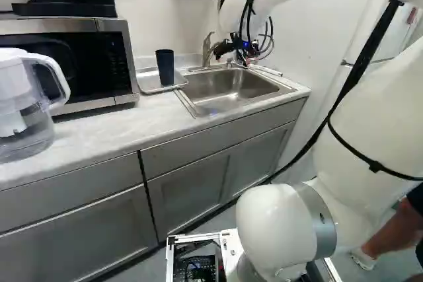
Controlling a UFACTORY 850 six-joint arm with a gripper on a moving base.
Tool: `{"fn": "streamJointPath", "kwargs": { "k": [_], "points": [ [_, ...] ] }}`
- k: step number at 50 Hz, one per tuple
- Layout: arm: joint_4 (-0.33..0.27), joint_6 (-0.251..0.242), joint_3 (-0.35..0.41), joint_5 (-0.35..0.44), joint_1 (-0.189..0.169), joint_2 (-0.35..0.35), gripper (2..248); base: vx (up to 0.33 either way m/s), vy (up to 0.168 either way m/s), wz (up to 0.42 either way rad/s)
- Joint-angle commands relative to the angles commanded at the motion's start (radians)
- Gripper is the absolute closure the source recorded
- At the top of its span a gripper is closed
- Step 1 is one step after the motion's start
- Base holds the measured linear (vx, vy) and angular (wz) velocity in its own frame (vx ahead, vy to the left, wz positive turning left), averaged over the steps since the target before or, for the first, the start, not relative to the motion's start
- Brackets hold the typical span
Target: Rinse the cup and place it in the tray
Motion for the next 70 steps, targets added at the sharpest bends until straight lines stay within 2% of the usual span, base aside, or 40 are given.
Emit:
{"fn": "streamJointPath", "kwargs": {
  "k": [6,70],
  "points": [
    [0.000,0.000,0.000,-0.037,0.000,0.000,3,0.000,0.000,0.000],
    [0.000,0.000,0.000,-0.037,0.000,0.000,3,-0.010,0.002,0.019]
  ]
}}
